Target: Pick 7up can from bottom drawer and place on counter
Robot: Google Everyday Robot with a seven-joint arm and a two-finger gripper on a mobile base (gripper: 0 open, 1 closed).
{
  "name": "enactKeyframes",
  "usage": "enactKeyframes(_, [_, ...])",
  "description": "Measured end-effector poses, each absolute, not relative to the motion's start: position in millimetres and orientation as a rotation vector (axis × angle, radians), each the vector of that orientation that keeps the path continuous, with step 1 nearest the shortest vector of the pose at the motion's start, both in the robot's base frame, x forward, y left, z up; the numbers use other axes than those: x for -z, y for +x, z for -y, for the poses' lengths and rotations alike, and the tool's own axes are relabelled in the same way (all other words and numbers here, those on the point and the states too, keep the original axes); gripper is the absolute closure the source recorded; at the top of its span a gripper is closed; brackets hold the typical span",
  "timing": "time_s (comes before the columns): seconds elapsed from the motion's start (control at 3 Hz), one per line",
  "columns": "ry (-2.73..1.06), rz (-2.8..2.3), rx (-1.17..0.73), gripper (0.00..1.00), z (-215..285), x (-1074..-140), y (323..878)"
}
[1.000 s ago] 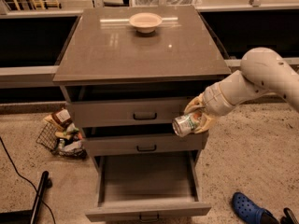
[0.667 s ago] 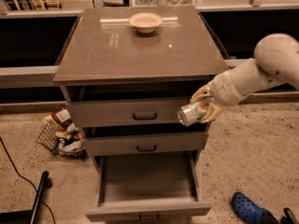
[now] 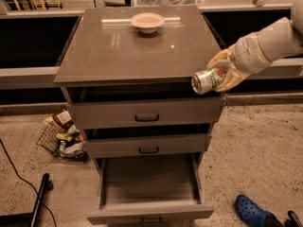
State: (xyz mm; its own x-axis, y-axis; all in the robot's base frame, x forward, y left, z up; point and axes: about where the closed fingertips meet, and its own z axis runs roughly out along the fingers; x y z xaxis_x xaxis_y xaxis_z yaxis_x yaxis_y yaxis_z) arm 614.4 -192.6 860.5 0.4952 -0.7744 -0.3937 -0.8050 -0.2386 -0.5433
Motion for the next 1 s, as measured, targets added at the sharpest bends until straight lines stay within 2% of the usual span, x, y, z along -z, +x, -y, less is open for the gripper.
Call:
enactKeyframes(0.33, [-1.893, -1.313, -0.099, 1.0, 192, -878, 647])
enactKeyframes(1.0, [-1.801, -1.274, -0.134, 1.0, 186, -887, 672])
